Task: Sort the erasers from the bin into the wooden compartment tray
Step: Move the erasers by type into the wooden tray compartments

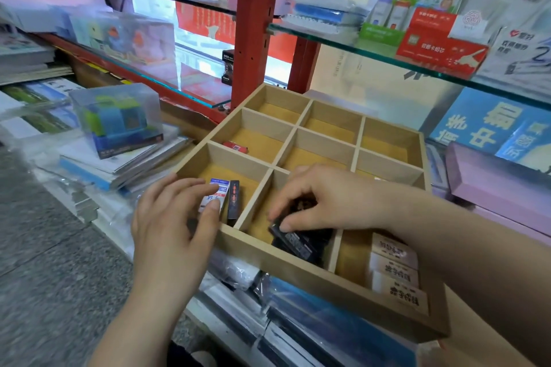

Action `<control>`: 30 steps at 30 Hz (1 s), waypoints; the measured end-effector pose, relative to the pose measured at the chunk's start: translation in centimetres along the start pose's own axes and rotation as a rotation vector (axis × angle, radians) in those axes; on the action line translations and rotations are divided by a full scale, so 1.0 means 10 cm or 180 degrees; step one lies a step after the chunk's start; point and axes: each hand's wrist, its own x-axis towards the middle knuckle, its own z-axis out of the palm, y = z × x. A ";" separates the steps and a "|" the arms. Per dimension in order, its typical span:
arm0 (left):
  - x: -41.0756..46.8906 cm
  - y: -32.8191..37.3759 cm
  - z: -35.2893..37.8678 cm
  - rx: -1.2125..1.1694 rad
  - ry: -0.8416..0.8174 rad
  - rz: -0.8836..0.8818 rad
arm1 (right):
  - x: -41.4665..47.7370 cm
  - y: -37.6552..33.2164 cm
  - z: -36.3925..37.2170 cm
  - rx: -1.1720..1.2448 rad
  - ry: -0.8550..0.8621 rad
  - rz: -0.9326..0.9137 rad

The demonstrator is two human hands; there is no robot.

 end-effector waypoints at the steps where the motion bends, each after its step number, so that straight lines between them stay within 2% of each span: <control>1: 0.00 0.00 0.00 0.0002 -0.0006 -0.0001 | 0.00 0.01 0.02 -0.0337 0.0053 -0.0081; 3: 0.00 0.00 0.00 -0.0016 -0.0024 -0.0001 | -0.02 0.01 0.07 -0.0808 0.0125 -0.0206; 6: 0.00 0.01 0.00 -0.0033 -0.0025 0.0042 | -0.04 0.01 0.12 -0.1036 -0.0009 -0.0228; 13: -0.01 0.03 0.01 -0.0066 -0.0074 0.0083 | -0.08 0.05 0.05 -0.0641 -0.0245 0.0097; 19: -0.01 0.01 0.04 0.0030 -0.0039 0.0148 | -0.04 0.12 0.04 -0.0809 -0.0217 0.0155; 21: -0.01 -0.01 0.05 0.0069 -0.0030 0.0147 | -0.01 0.09 0.03 -0.0678 0.0073 0.0076; 24: -0.02 -0.03 0.06 0.0032 -0.0023 0.0094 | 0.13 -0.05 -0.01 -0.0040 0.1102 -0.0130; 25: -0.01 -0.04 0.06 -0.0005 -0.0011 0.0090 | 0.20 -0.09 -0.03 -0.0075 0.1246 -0.0218; 26: -0.01 -0.04 0.05 -0.0032 0.0002 0.0100 | 0.28 -0.12 -0.04 -0.0274 0.1195 -0.0264; 30: -0.01 -0.04 0.04 -0.0083 -0.0005 0.0146 | 0.58 -0.19 -0.06 -0.1250 0.0193 -0.0018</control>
